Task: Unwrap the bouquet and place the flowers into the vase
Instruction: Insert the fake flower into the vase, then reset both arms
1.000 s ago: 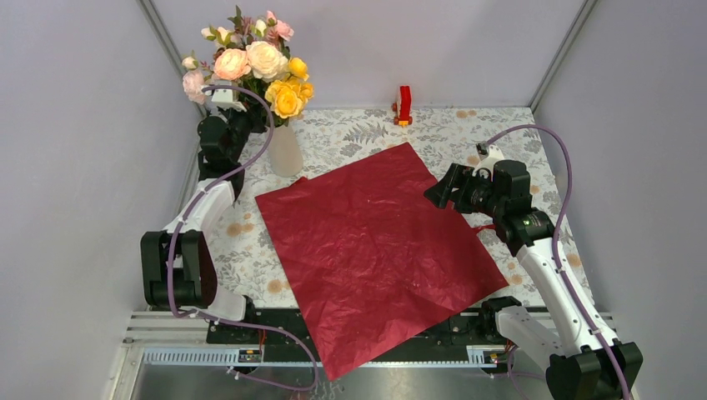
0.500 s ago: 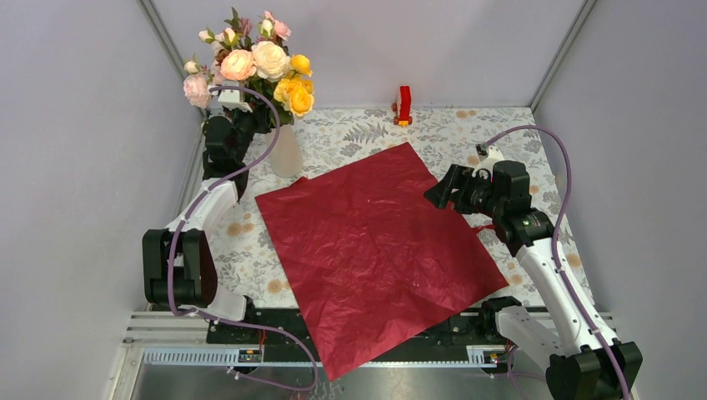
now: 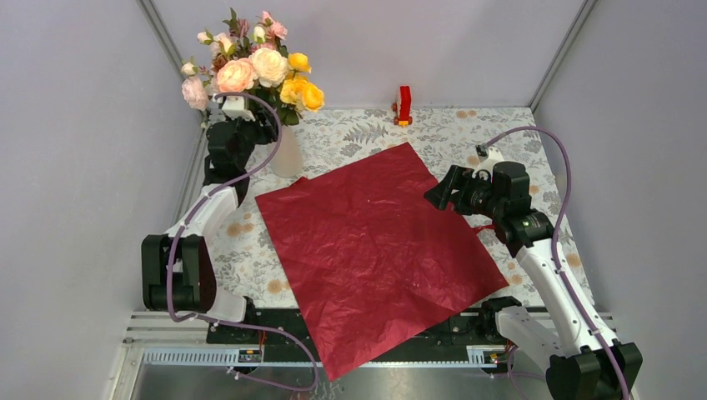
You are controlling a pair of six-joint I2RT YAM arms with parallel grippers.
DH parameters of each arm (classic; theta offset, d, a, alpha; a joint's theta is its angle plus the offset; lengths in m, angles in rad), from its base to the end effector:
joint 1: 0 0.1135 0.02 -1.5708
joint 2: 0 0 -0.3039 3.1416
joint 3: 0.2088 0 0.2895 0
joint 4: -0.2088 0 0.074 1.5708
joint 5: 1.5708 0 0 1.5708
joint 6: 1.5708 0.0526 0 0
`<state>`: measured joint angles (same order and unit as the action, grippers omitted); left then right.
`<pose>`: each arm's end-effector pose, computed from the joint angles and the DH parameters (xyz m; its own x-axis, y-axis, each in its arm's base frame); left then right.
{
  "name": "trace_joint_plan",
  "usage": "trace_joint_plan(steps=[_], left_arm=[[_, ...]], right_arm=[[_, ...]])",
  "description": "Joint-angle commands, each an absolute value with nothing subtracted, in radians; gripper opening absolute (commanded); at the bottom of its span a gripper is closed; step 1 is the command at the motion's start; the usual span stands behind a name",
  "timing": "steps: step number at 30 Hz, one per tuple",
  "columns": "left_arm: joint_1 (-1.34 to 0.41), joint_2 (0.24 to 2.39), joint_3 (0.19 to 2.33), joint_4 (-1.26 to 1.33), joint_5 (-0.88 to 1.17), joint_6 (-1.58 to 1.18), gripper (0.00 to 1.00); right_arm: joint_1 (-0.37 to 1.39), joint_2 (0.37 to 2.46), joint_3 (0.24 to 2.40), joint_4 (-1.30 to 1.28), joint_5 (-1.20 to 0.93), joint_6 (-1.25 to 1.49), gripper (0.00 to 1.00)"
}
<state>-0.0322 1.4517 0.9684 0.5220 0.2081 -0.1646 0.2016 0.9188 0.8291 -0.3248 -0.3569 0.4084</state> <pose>0.3874 -0.0234 0.3416 -0.0008 -0.1604 -0.9871 0.2410 0.9579 -0.1558 0.2274 0.0652 0.3398 -0.5611 0.2652 -0.7842 -0.3030 0.8158 0.4926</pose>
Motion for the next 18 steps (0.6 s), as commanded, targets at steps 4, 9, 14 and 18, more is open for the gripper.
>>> trace_joint_plan(steps=[4,9,14,18], left_arm=[[-0.037,1.338,0.934,0.535,0.156,-0.140,0.66],[-0.037,1.287,0.905,0.514,0.123,-0.132,0.79],[-0.037,1.233,0.863,0.499,0.098,-0.137,0.96],[-0.037,1.177,0.829,0.478,0.081,-0.155,0.99]], right_arm=[[0.193,0.893,0.831,-0.313,-0.354,0.407,0.87],[0.194,0.884,0.830,-0.314,-0.357,0.406,0.87],[0.194,0.871,0.828,-0.317,-0.362,0.405,0.87],[0.194,0.869,0.834,-0.335,-0.354,0.389,0.88]])
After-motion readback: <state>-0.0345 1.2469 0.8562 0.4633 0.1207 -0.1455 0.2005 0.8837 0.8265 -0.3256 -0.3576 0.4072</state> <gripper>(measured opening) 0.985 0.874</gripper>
